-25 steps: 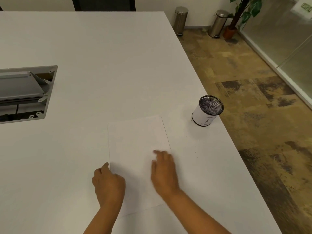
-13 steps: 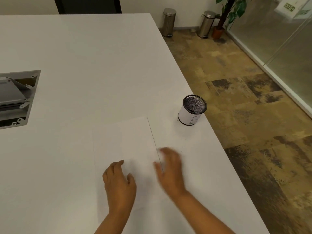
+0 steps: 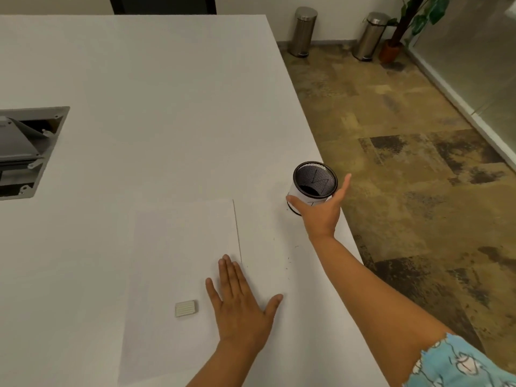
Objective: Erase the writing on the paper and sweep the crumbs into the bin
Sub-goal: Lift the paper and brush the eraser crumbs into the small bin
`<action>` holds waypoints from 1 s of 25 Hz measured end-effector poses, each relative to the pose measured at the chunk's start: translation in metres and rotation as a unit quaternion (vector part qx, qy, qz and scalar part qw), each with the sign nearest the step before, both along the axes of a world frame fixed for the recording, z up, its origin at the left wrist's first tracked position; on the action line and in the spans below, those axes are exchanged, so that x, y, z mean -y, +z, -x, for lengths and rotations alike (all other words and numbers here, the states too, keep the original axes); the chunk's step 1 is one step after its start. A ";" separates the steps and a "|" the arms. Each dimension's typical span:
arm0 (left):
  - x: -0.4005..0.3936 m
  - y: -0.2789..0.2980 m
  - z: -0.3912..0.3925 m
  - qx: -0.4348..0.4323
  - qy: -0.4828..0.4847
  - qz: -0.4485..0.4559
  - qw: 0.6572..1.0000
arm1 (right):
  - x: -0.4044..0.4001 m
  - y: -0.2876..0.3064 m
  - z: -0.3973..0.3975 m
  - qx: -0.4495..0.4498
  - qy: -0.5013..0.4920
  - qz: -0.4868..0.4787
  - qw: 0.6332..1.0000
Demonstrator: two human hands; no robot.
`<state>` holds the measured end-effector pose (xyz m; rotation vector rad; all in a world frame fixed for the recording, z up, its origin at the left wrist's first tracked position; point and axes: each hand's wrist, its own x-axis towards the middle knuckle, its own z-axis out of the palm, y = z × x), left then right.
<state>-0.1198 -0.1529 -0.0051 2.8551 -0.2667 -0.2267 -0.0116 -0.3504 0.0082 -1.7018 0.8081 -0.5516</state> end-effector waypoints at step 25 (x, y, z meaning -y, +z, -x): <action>0.031 -0.003 0.010 -0.068 -0.065 0.023 0.995 | -0.016 0.017 0.178 0.026 -0.064 0.078 0.995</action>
